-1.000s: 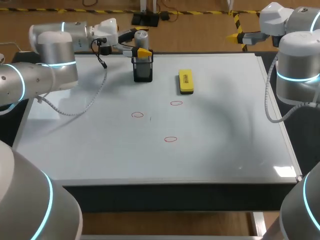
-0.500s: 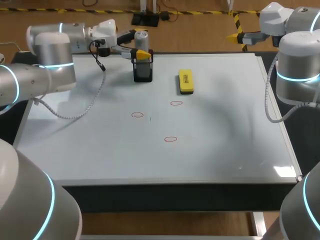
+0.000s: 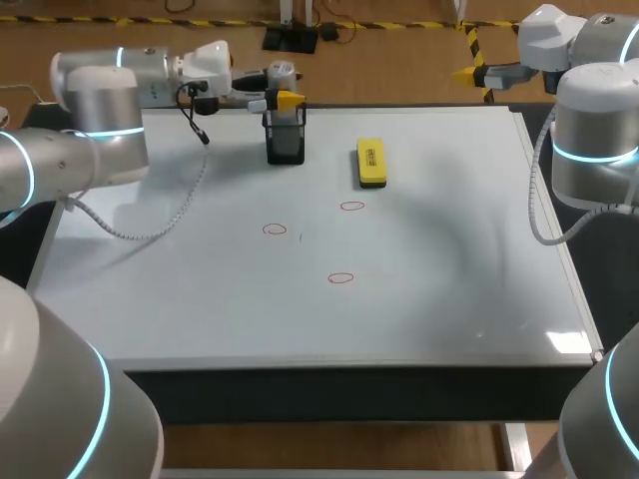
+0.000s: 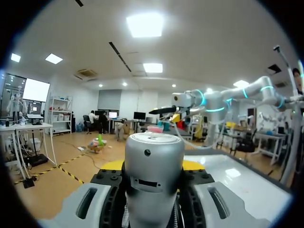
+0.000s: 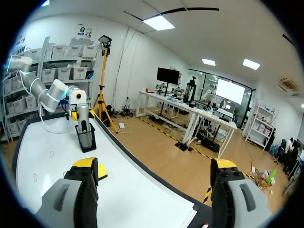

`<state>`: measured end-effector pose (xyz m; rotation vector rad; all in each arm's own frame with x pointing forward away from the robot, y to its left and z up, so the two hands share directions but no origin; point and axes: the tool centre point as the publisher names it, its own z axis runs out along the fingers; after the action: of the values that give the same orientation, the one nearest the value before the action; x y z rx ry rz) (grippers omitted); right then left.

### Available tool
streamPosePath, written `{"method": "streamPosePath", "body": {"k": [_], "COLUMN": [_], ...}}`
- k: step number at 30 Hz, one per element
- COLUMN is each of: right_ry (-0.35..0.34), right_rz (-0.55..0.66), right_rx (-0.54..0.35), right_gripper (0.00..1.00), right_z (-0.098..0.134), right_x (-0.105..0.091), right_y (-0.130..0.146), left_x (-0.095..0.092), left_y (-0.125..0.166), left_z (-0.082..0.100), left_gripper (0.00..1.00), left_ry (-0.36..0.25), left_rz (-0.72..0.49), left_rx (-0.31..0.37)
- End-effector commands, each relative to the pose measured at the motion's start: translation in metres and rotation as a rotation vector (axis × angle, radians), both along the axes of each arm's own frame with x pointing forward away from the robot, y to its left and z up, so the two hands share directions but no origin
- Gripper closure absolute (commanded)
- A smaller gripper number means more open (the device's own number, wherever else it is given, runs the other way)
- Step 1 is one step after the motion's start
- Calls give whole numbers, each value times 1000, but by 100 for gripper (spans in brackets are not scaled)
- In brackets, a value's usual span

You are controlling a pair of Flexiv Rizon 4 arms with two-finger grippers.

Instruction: Pick up the inspection probe, press it on each red-marked spot on the whiteboard one by one, put down the probe, pick up the eraser, and wipe off all the red marks.

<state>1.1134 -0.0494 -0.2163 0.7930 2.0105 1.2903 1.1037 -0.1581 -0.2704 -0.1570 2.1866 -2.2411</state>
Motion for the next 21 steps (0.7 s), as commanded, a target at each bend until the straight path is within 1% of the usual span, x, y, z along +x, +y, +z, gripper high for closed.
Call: {"method": "streamPosePath", "body": {"k": [1,9,21], "right_ry": [2,2,2], "right_rz": [1,1,1], "right_rx": [-1,-1,-1], "right_gripper": [0,0,0], "right_z": [0,0,0], "right_x": [0,0,0], "right_y": [0,0,0], "left_x": [-4,-3,-2], "left_y": [1,-1,2], "left_z": [6,18,43], "left_gripper": [100,100,100], "left_ry": [-5,-10,-35], "left_rz": [9,29,48], "left_rx": [10,9,33]}}
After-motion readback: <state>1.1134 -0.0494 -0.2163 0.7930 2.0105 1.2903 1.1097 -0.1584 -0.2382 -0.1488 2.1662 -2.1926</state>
